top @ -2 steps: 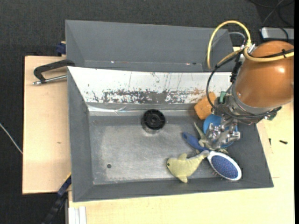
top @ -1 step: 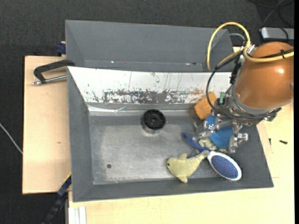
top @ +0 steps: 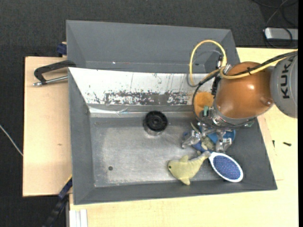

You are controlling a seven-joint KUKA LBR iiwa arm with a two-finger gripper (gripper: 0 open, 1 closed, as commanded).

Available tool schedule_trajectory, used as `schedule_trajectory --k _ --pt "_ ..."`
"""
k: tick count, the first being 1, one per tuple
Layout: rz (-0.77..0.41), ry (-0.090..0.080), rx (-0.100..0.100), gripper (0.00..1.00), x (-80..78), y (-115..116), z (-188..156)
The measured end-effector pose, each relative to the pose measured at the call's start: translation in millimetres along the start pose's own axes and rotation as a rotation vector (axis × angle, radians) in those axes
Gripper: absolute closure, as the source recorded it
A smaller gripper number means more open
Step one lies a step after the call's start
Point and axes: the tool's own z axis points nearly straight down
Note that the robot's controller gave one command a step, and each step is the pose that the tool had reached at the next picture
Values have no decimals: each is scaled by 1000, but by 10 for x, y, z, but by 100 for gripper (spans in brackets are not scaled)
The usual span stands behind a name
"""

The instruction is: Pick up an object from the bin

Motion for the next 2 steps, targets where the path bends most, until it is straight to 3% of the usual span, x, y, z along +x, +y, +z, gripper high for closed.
schedule_trajectory --k 1,2 --pt "-1 -5 6 100 -11 1 -5" --pt "-35 -4 12 100 -136 -4 -1700"
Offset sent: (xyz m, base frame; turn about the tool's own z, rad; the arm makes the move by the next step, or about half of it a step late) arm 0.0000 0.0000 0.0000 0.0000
